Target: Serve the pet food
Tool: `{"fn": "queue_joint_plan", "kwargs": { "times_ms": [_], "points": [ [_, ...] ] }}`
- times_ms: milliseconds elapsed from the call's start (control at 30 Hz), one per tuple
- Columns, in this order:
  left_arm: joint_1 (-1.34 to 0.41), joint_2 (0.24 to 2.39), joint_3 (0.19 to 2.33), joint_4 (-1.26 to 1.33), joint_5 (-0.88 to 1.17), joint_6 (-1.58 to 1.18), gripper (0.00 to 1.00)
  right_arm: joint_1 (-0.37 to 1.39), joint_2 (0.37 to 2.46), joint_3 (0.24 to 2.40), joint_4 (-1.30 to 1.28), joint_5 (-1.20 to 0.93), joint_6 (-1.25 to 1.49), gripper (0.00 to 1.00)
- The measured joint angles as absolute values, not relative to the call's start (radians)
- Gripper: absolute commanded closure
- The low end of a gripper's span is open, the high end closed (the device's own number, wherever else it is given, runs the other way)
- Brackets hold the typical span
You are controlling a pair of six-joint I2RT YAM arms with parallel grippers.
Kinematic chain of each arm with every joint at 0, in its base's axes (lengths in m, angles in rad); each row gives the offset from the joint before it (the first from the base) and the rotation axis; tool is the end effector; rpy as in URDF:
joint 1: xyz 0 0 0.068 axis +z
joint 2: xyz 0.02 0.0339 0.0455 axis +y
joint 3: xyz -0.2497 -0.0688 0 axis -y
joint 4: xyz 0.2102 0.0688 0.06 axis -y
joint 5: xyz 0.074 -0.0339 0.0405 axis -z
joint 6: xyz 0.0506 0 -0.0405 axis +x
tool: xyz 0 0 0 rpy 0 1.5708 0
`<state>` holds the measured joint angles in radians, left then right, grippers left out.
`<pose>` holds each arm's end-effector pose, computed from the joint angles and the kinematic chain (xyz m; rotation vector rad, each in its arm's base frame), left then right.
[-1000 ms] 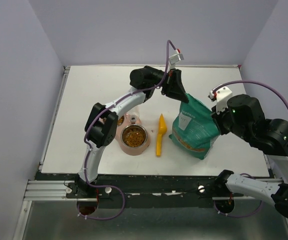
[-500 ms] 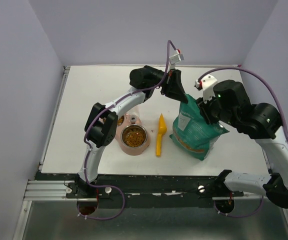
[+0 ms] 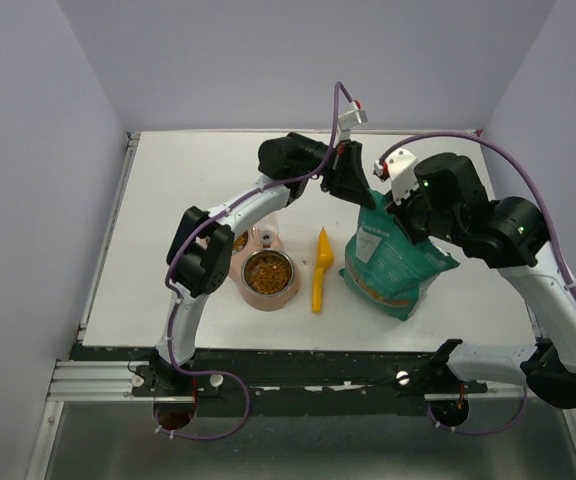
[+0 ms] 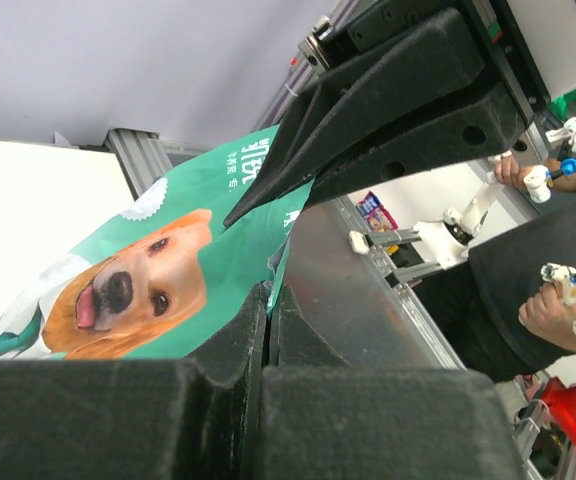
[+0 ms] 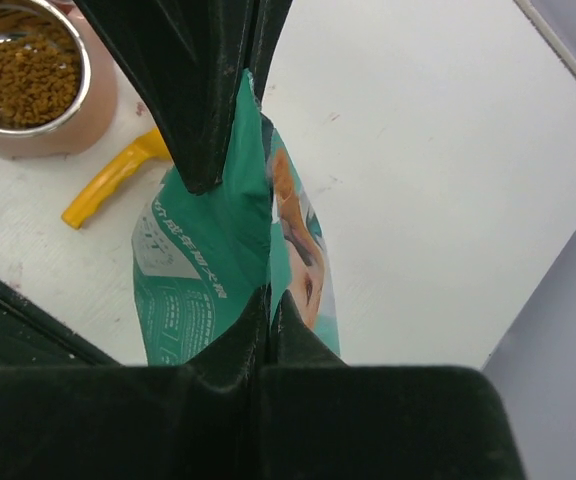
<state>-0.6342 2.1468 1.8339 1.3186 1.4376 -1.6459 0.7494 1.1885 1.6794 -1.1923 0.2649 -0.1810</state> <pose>0.3068 -0.2879 0.3835 1.3082 1.4196 -2.1249 0.1392 0.1114 0.4179 -0.8806 2.0630 0.0052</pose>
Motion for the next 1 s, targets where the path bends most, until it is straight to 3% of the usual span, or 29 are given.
{"fn": "queue_joint_plan", "kwargs": {
  "times_ms": [200, 233, 267, 367, 400, 467, 667, 733, 800, 833, 1000],
  "points": [
    [-0.647, 2.131, 1.83, 1.332, 1.454, -1.645, 1.0, 0.743, 1.185, 1.73, -1.275, 0.149, -0.153, 1.0],
    [-0.648, 2.131, 1.83, 1.333, 1.456, -1.645, 1.0, 0.741, 1.185, 1.731, -1.278, 0.139, -0.148, 0.93],
    [-0.648, 2.131, 1.831, 1.333, 1.461, -1.647, 1.0, 0.739, 1.184, 1.731, -1.28, 0.132, -0.138, 0.74],
    [-0.645, 2.132, 1.836, 1.333, 1.477, -1.651, 1.0, 0.74, 1.18, 1.733, -1.275, 0.134, -0.1, 0.5],
    [-0.64, 2.132, 1.836, 1.332, 1.477, -1.65, 1.0, 0.74, 1.172, 1.737, -1.267, 0.142, -0.09, 0.34],
    [-0.635, 2.132, 1.836, 1.329, 1.478, -1.649, 1.0, 0.741, 1.158, 1.749, -1.254, 0.156, -0.069, 0.34],
    [-0.638, 2.132, 1.834, 1.329, 1.477, -1.645, 1.0, 0.741, 1.2, 1.768, -1.209, 0.167, -0.061, 0.4],
    [-0.638, 2.132, 1.834, 1.329, 1.476, -1.645, 1.0, 0.741, 1.234, 1.768, -1.195, 0.17, -0.071, 0.54],
    [-0.639, 2.132, 1.834, 1.329, 1.476, -1.642, 1.0, 0.741, 1.28, 1.768, -1.186, 0.178, -0.088, 0.94],
    [-0.639, 2.132, 1.834, 1.329, 1.475, -1.637, 1.0, 0.741, 1.303, 1.772, -1.188, 0.178, -0.097, 1.0],
    [-0.633, 2.132, 1.833, 1.322, 1.468, -1.591, 1.0, 0.754, 1.307, 1.779, -1.19, 0.189, -0.104, 1.0]
  ]
}}
